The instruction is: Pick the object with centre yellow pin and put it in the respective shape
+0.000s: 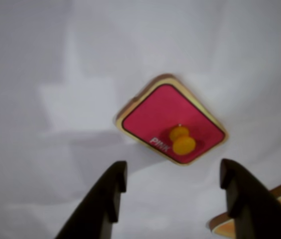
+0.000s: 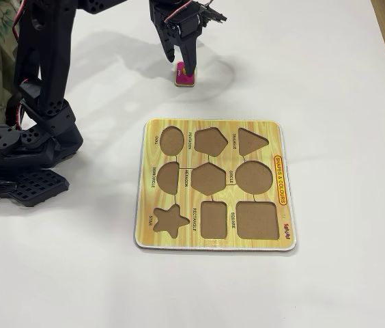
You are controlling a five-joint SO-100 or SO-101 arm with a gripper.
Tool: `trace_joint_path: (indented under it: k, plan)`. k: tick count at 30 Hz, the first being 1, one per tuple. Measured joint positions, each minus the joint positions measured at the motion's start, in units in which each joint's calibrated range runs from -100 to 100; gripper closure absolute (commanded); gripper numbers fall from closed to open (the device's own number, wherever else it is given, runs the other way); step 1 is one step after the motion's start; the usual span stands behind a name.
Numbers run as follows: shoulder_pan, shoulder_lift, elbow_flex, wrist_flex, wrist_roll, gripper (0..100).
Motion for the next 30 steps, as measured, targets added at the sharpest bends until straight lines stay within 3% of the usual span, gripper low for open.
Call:
trace_joint_path:
  k: [30]
  plan:
    - [1.22, 3.26, -0.54, -0.43, 0.00, 79]
